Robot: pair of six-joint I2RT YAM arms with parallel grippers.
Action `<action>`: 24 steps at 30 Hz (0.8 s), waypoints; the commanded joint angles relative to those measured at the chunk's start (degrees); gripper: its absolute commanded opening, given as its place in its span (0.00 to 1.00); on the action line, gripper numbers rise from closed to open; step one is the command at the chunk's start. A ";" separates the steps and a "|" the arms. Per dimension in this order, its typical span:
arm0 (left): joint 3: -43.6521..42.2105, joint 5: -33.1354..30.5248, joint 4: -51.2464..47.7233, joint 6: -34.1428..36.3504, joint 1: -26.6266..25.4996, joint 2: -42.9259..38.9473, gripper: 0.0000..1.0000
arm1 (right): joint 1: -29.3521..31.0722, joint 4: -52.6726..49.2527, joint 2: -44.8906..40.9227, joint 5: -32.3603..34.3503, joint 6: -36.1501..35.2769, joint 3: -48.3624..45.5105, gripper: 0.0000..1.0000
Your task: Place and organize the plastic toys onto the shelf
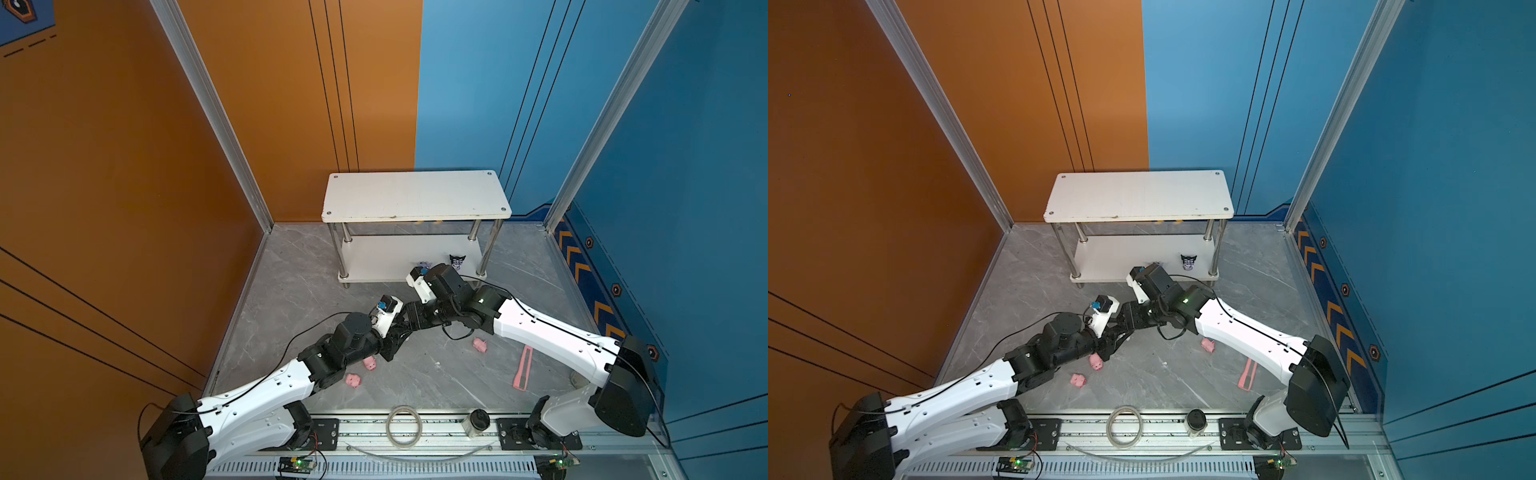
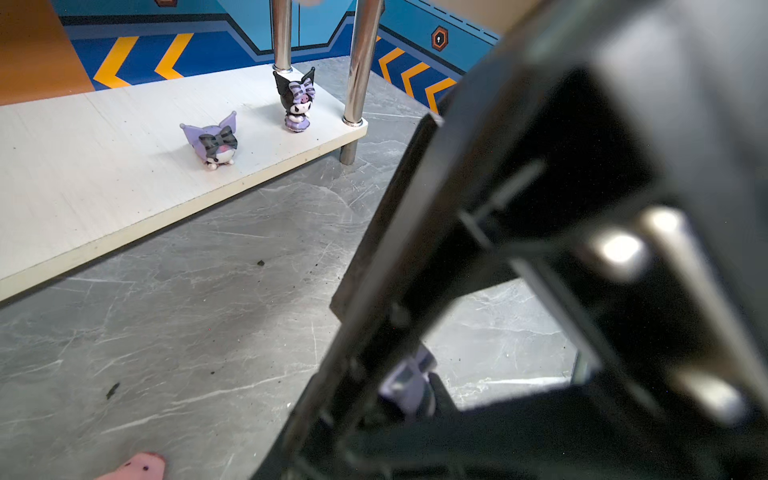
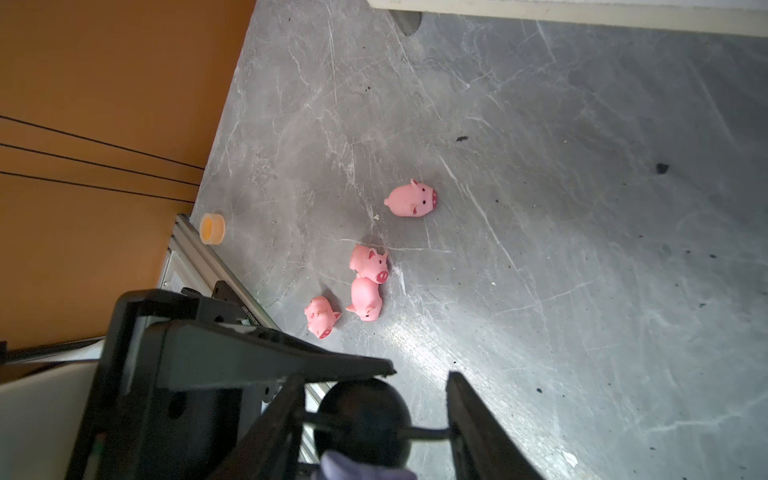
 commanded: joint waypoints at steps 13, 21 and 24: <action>3.72 -5.17 0.85 3.87 -1.21 0.75 0.31 | -0.81 5.64 1.05 -6.13 7.74 -2.62 0.19; 2.78 -8.92 -2.51 2.41 -1.13 -3.46 0.81 | -1.69 -0.67 2.27 8.21 0.75 2.34 0.13; 0.79 -13.80 -5.56 1.47 -0.94 -9.01 0.84 | -1.02 -2.99 4.60 17.53 -3.13 5.68 0.12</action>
